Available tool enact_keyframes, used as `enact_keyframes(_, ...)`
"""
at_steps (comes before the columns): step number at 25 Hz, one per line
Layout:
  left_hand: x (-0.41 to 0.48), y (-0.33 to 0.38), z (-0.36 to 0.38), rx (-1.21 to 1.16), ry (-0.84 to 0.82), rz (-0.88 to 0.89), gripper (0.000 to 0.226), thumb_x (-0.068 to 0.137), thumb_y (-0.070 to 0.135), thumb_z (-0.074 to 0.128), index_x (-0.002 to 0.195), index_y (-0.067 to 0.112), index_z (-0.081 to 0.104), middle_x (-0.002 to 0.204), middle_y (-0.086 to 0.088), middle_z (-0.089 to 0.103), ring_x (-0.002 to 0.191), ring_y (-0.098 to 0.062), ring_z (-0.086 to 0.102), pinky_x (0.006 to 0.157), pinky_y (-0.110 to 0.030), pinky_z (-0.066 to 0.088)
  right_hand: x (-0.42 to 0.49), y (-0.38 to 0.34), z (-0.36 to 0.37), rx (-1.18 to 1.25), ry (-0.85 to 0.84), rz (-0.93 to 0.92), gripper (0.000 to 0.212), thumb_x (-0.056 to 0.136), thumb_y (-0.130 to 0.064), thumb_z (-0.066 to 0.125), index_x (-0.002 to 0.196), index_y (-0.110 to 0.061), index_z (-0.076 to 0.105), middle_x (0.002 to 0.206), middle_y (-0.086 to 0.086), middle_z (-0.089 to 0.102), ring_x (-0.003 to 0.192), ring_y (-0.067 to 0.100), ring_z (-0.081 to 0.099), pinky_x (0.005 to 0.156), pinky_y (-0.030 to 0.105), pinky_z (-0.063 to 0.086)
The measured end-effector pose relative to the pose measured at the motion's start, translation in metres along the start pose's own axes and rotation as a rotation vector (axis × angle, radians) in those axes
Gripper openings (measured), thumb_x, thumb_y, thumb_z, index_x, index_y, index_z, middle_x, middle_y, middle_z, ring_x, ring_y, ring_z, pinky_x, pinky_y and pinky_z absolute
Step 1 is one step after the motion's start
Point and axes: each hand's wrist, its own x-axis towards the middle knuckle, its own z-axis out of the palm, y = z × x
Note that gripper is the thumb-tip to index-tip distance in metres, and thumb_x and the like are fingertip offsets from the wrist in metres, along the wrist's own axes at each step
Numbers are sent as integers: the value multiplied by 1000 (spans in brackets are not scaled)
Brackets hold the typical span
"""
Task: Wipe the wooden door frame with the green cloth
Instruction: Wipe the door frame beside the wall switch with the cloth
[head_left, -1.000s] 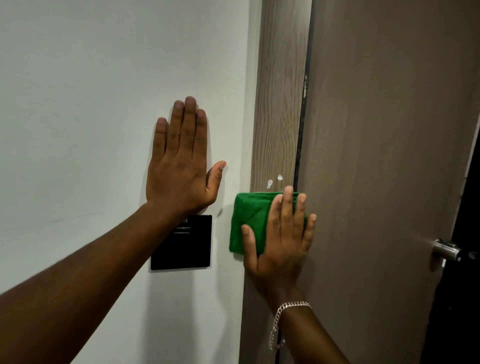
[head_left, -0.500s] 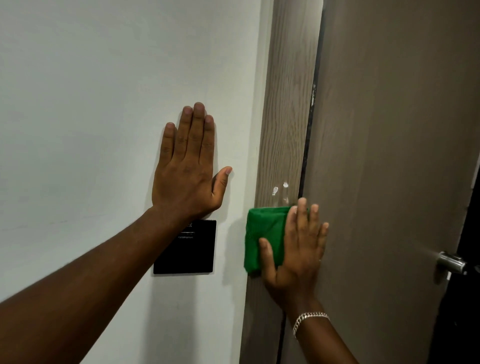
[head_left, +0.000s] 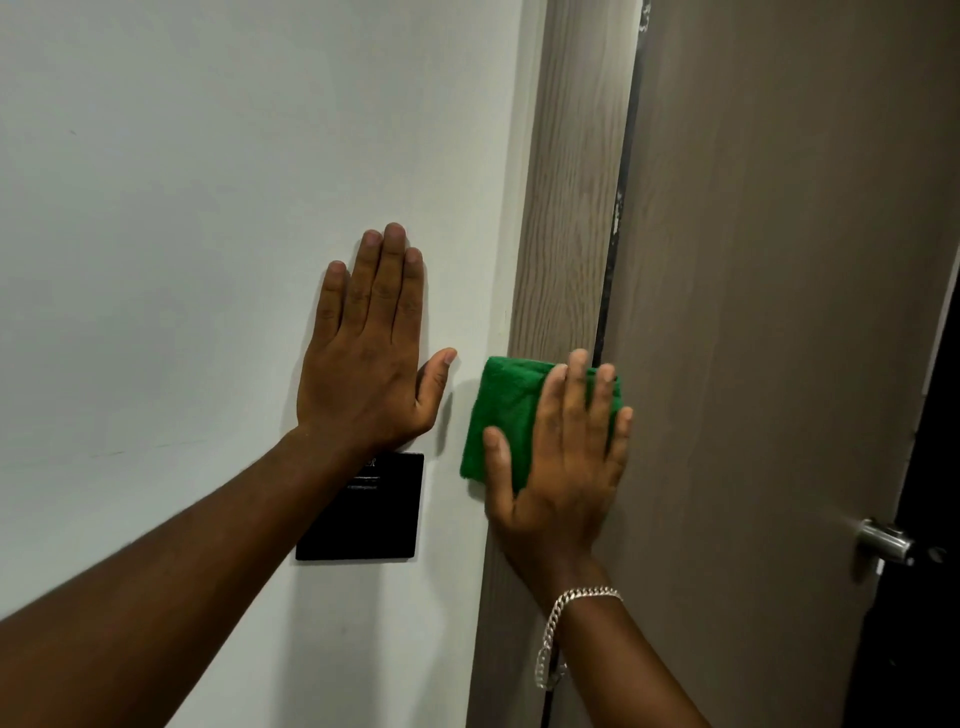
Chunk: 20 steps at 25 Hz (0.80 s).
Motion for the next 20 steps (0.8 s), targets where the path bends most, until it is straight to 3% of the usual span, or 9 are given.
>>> enact_keyframes(2, -2, 1, 0, -3, -1, -1, 83, 93, 52, 28, 153, 1, 3, 163, -22, 4, 152, -34, 1, 124, -48, 3, -23, 18, -6, 7, -58, -188, 70, 98, -50, 37, 150, -5, 26, 160, 14, 25, 153, 29, 12, 125, 50, 11)
enact_keyframes(3, -2, 1, 0, -2, 4, 0, 83, 93, 52, 29, 153, 1, 4, 163, -22, 4, 152, -34, 1, 124, -48, 4, -23, 27, -8, 30, -54, -190, 69, 98, -49, 37, 149, -4, 27, 159, 15, 27, 153, 29, 12, 124, 52, 13)
enact_keyframes(7, -1, 0, 0, -4, 2, -1, 83, 93, 52, 28, 154, 1, 4, 163, -21, 5, 152, -34, 2, 124, -48, 4, 30, 9, 1, 43, 31, 86, 70, 99, -51, 32, 152, -5, 24, 162, 14, 22, 154, 27, 7, 126, 46, 6)
enact_keyframes(10, -1, 0, -1, -4, -6, 1, 83, 93, 53, 28, 153, 1, 4, 163, -22, 5, 152, -34, 2, 124, -48, 4, 8, 12, -2, -2, -37, -183, 69, 99, -49, 37, 151, -5, 26, 161, 13, 23, 153, 29, 12, 126, 49, 11)
enact_keyframes(12, -2, 0, -1, -7, -3, 1, 85, 92, 53, 30, 153, 0, 5, 163, -22, 5, 152, -34, 2, 124, -48, 4, -8, 31, -8, 23, -69, -253, 68, 98, -47, 39, 149, -2, 30, 159, 17, 28, 152, 31, 15, 123, 54, 17)
enact_keyframes(16, -1, -1, -1, -4, 5, 5, 87, 91, 55, 31, 153, 0, 6, 163, -22, 6, 152, -35, 3, 124, -49, 6, 43, 7, 1, 36, 23, 70, 70, 99, -52, 30, 152, -6, 24, 162, 13, 23, 154, 27, 11, 126, 45, 9)
enact_keyframes(20, 0, -2, -1, -6, -13, 18, 87, 91, 55, 31, 153, -1, 7, 163, -24, 6, 151, -36, 4, 124, -50, 7, 7, 18, -8, -40, -87, -279, 71, 98, -51, 36, 151, -6, 26, 161, 14, 25, 153, 30, 15, 124, 52, 15)
